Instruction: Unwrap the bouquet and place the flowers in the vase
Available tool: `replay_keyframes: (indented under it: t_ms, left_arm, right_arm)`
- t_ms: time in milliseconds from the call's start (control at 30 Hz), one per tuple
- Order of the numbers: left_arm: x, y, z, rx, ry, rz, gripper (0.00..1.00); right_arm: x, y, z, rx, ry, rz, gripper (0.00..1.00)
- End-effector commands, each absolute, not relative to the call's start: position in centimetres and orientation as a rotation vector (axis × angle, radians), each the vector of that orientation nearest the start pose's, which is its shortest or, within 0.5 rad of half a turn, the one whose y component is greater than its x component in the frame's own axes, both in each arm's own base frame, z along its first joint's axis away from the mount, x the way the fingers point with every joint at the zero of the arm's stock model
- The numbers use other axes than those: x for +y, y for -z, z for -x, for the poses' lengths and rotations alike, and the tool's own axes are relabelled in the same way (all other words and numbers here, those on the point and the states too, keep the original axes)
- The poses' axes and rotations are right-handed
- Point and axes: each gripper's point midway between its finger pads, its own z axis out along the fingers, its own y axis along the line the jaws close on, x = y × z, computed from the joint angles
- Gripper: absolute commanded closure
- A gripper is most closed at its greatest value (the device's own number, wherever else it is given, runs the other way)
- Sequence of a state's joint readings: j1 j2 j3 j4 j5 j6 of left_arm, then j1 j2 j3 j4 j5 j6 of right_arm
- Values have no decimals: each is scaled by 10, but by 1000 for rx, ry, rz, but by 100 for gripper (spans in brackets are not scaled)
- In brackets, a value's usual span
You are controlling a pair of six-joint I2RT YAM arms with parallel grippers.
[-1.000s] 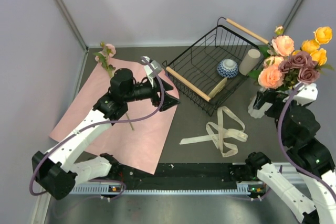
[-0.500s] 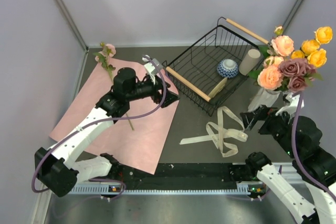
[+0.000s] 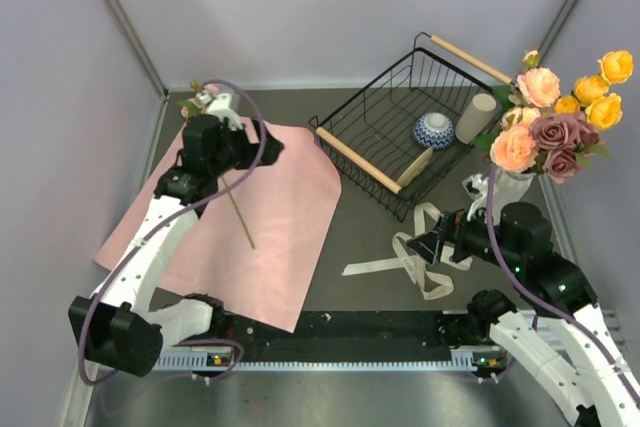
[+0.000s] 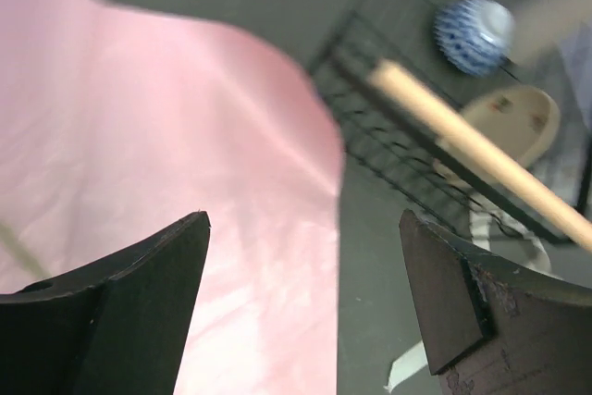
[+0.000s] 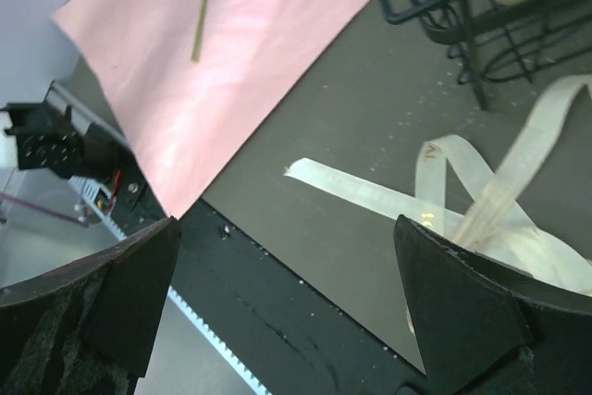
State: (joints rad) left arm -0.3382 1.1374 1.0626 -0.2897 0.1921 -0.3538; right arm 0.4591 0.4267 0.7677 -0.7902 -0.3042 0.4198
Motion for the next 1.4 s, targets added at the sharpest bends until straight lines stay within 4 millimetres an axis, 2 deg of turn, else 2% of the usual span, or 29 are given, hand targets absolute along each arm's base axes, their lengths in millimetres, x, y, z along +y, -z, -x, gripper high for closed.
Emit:
replay_keyframes:
  t_ms: [0, 67, 233, 267, 300, 400, 433, 467, 500, 533, 567, 600, 667, 800, 900, 967, 1067, 1233, 1367]
  left_arm:
    - [-84, -254, -348, 2058, 481, 329, 11]
    - [-63, -236, -348, 2105, 406, 411, 11]
    - [-14, -195, -365, 2212, 143, 529, 14]
    - [-10, -185, -375, 2244, 117, 541, 15]
    - [-4, -178, -376, 2278, 94, 561, 16]
    - [-4, -167, -397, 2348, 93, 584, 19]
    - [-2, -162, -397, 2386, 70, 593, 19]
    - [5, -155, -410, 2406, 9, 612, 20]
    - [9, -149, -415, 2422, -28, 619, 20]
    - [12, -139, -412, 2476, -64, 634, 20]
    - [19, -128, -423, 2503, -88, 661, 21]
    - [29, -121, -426, 2517, -105, 697, 23]
    - [36, -99, -432, 2559, -141, 724, 24]
    - [55, -81, -441, 2561, -217, 762, 29]
    - [59, -64, -445, 2572, -232, 767, 34]
    - [53, -51, -447, 2604, -182, 765, 39]
    - [50, -39, -449, 2624, -174, 769, 41]
    - [55, -37, -451, 2603, -210, 759, 49]
    - [57, -39, -454, 2592, -238, 738, 62]
  right_arm:
    - [169, -253, -141, 1941, -987, 390, 1]
    - [174, -257, -143, 1923, -1003, 420, 1]
    - [180, -268, -153, 1861, -1010, 437, 1]
    - [182, -273, -155, 1835, -1017, 438, 1]
    - [183, -272, -155, 1833, -1023, 440, 1]
    - [186, -273, -158, 1819, -1043, 441, 1]
    - [186, -272, -158, 1817, -1042, 436, 1]
    - [186, -271, -159, 1818, -1039, 435, 1]
    - [186, -268, -160, 1825, -1037, 433, 1]
    - [185, -267, -160, 1822, -1031, 432, 1]
    - [185, -267, -160, 1819, -1025, 434, 1]
    - [185, -264, -161, 1825, -1021, 432, 1]
    - [183, -263, -163, 1826, -1008, 426, 1]
    - [183, -264, -164, 1826, -1005, 419, 1]
    - [184, -264, -166, 1830, -1004, 416, 1]
    - [184, -263, -168, 1832, -999, 416, 1]
    - [187, -261, -171, 1846, -1004, 419, 1]
    - [189, -261, -173, 1844, -1015, 423, 1]
    - [188, -260, -172, 1840, -1013, 421, 1]
